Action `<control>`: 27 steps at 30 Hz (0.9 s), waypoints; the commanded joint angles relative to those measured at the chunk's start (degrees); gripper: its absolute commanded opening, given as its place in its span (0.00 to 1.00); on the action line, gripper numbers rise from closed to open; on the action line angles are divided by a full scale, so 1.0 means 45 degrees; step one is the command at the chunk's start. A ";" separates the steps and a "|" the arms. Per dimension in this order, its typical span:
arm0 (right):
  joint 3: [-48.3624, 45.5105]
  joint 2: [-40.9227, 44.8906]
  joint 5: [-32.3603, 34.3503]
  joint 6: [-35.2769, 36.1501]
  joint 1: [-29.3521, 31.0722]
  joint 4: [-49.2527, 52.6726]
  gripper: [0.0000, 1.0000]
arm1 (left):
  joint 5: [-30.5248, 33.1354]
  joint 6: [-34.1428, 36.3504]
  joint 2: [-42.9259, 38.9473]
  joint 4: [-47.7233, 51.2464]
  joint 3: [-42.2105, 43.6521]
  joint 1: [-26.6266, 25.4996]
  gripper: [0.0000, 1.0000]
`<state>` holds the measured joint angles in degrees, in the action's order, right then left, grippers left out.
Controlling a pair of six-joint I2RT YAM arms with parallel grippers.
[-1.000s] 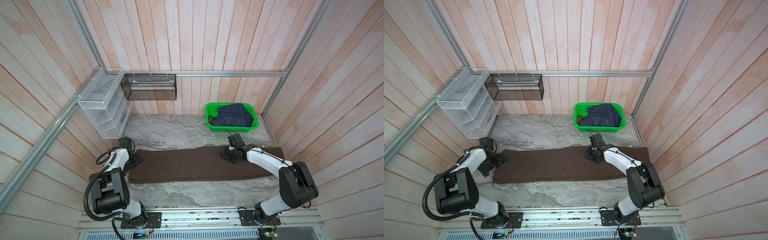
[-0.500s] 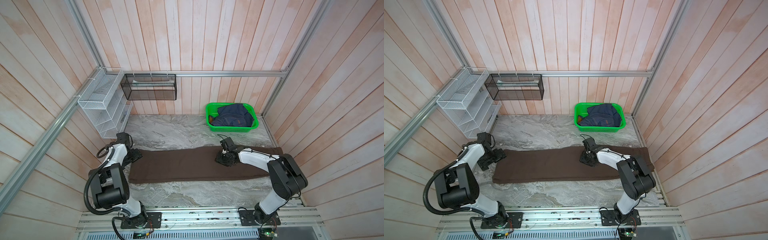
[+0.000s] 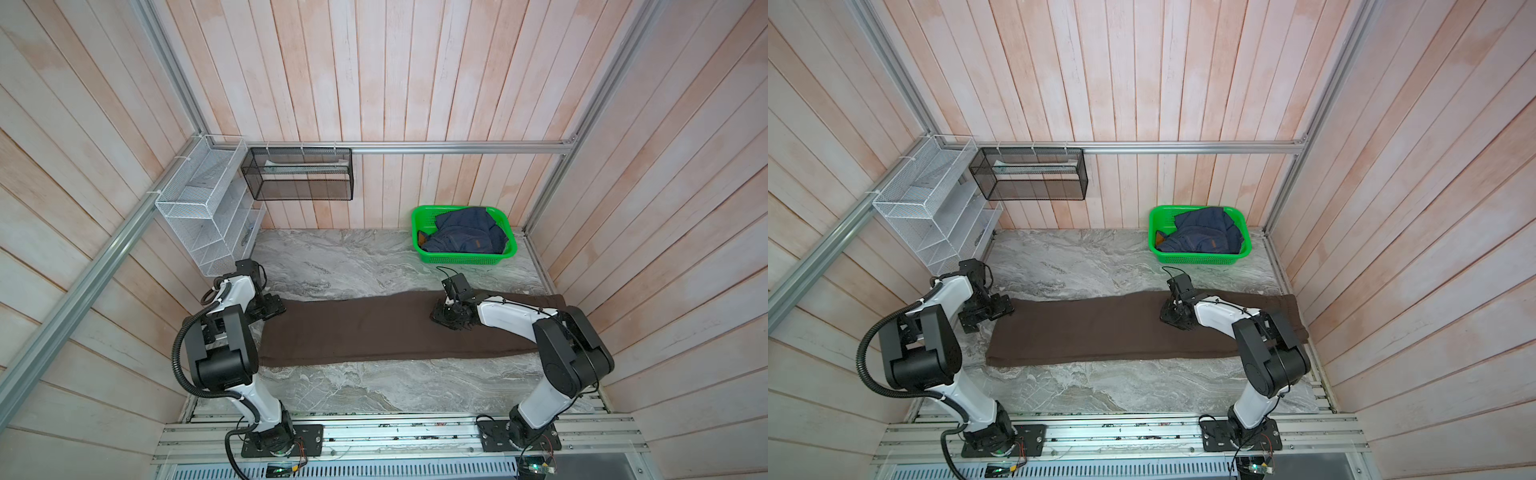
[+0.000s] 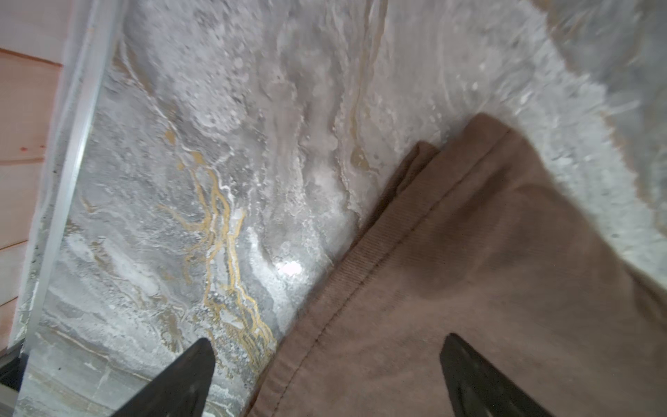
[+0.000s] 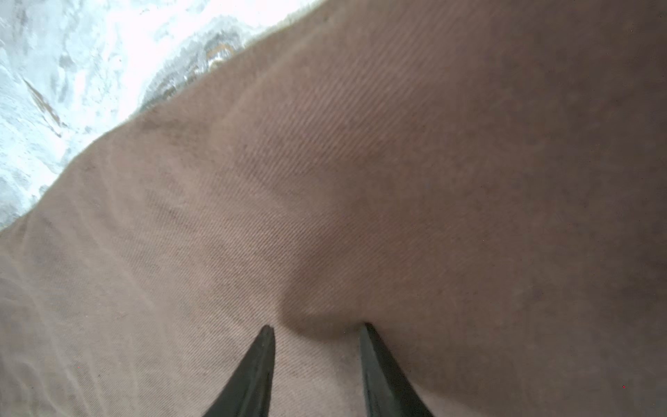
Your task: Fold and stack the trousers
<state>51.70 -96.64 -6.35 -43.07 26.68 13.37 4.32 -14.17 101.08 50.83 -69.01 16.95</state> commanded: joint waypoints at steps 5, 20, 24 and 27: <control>-0.0416 -0.0808 -0.0145 0.0274 -0.0205 0.0097 0.42 | -0.0728 0.0584 0.0876 0.0214 -0.0178 0.0075 0.97; 0.0072 -0.1168 -0.0281 0.0313 -0.0203 0.0278 0.41 | -0.2351 0.0616 0.1015 -0.0906 0.1315 0.0081 0.70; 0.0096 -0.1229 -0.0284 0.0294 -0.0205 0.0316 0.41 | -0.2561 0.0593 0.0862 -0.1051 0.1545 0.0087 0.53; 0.0136 -0.1277 -0.0281 0.0255 -0.0186 0.0345 0.41 | -0.2560 0.0582 0.0522 -0.0991 0.1495 0.0081 0.42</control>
<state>53.19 -98.63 -7.86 -42.00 25.87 11.35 -4.49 -11.75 103.13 46.92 -64.14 17.34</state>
